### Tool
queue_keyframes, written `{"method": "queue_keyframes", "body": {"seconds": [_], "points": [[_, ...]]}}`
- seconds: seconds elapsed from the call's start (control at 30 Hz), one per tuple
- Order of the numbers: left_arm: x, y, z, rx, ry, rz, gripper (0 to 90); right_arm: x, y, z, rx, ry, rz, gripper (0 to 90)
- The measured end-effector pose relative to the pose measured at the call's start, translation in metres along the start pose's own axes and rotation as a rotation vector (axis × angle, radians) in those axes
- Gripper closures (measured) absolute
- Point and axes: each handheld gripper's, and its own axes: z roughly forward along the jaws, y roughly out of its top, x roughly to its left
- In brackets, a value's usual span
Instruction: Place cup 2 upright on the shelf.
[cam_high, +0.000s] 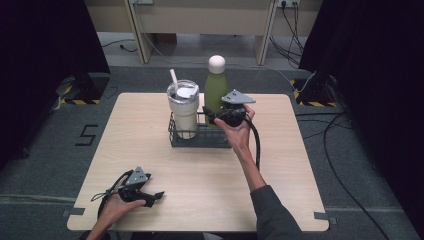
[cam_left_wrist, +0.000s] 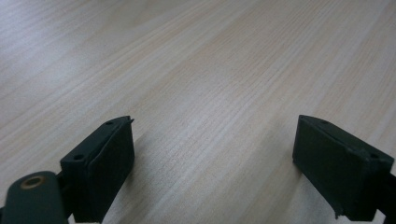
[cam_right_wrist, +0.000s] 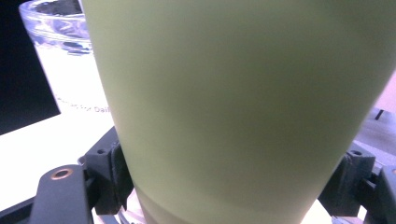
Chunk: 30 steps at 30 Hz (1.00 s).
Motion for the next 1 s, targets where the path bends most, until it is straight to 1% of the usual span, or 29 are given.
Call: {"method": "queue_keyframes", "body": {"seconds": [0.27,0.43,0.53,0.83,0.93,1.0], "points": [[0.0,0.0,0.0,0.0,0.0,0.0,12.1,-0.005,-0.001,0.005,0.009,-0.016,0.002,21.1],[0.0,0.0,0.0,-0.001,0.002,-0.001,12.1,-0.01,-0.005,0.009,0.013,-0.029,0.018,21.1],[0.0,0.0,0.0,-0.002,0.002,-0.001,12.1,-0.012,-0.007,0.011,0.022,-0.034,0.018,21.1],[0.0,0.0,0.0,-0.004,0.003,-0.002,12.1,-0.012,-0.012,0.019,0.032,-0.023,0.037,21.1],[0.0,0.0,0.0,-0.004,0.003,-0.001,12.0,-0.011,-0.014,0.022,0.035,-0.024,0.036,21.1],[0.0,0.0,0.0,-0.004,0.003,-0.001,12.1,-0.011,-0.016,0.025,0.035,-0.019,0.047,21.1]]}}
